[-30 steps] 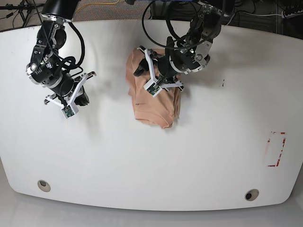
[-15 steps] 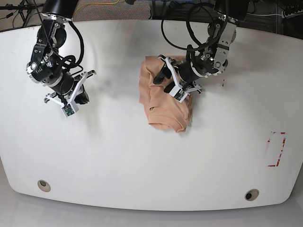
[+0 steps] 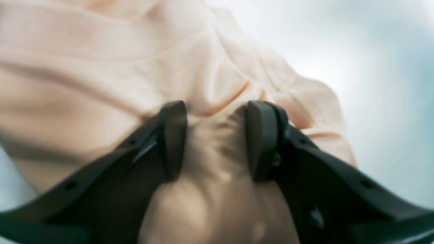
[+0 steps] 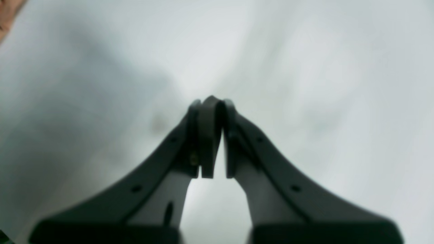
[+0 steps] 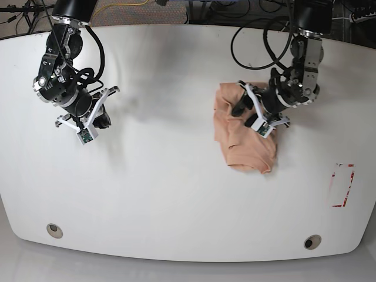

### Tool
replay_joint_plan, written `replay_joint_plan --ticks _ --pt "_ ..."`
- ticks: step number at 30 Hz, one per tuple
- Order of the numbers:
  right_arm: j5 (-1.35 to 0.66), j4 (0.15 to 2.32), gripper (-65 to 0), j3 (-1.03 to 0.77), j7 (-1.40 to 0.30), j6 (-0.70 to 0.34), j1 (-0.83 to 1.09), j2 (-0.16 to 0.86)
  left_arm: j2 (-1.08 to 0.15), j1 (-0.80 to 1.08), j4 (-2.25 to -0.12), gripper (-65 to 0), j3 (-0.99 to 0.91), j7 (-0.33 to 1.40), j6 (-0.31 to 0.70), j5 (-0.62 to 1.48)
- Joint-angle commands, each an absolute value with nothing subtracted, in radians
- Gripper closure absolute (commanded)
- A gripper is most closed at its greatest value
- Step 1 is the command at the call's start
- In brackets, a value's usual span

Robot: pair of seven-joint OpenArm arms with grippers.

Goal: Fold the T-shirt properly
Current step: 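Carry the folded bundle with the left gripper to the table's edge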

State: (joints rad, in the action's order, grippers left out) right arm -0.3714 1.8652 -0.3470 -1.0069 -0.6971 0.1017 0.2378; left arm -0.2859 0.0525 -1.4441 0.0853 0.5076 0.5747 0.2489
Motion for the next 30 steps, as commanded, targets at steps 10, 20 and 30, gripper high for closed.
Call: replay_joint_plan --ticks 10,20,30 --pt "-0.386 1.888 -4.0 -0.352 -0.986 -0.698 0.094 0.249 -0.512 0.067 -1.311 -26.5 -0.033 0.674 0.690 0.163" --pt "-0.386 1.888 -4.0 -0.352 -0.986 -0.698 0.094 0.248 -0.684 0.067 -1.156 -26.5 -0.145 0.664 0.698 0.162" --pt "-0.387 1.888 -4.0 -0.346 -0.986 -0.698 0.116 0.246 -0.820 0.067 -1.079 -26.5 -0.147 0.624 0.698 0.162"
